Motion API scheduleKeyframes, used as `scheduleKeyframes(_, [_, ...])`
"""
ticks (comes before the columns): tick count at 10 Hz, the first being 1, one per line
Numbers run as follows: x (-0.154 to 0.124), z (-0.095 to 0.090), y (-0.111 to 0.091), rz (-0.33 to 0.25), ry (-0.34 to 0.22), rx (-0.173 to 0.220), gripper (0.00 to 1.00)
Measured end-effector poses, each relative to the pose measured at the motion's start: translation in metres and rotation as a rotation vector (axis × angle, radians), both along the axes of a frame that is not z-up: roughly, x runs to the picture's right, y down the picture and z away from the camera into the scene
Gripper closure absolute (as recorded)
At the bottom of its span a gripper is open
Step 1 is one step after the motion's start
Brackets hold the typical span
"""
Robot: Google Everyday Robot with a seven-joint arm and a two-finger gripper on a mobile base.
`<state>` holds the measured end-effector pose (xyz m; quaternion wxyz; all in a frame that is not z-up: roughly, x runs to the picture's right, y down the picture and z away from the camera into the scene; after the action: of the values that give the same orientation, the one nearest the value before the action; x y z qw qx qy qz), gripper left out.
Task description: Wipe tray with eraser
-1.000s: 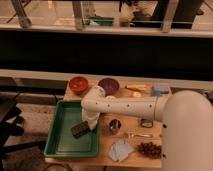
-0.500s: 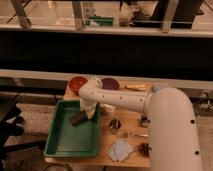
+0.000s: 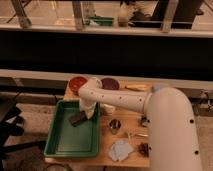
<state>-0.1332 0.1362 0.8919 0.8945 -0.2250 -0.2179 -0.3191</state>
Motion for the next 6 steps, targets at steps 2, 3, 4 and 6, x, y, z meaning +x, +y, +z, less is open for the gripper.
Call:
scheduleKeyframes(2, [-0.002,-0.001,-0.001,0.003,-0.004,0.0,0.98])
scheduleKeyframes(3, [-0.002,-0.001,0.0,0.003,-0.005,0.0,0.98])
scheduleKeyframes(4, [-0.004,-0.002,-0.001,0.004,-0.011,0.003,0.98])
scheduleKeyframes(6, [-0.027,-0.011,-0.008,0.008,-0.06,0.026,0.98])
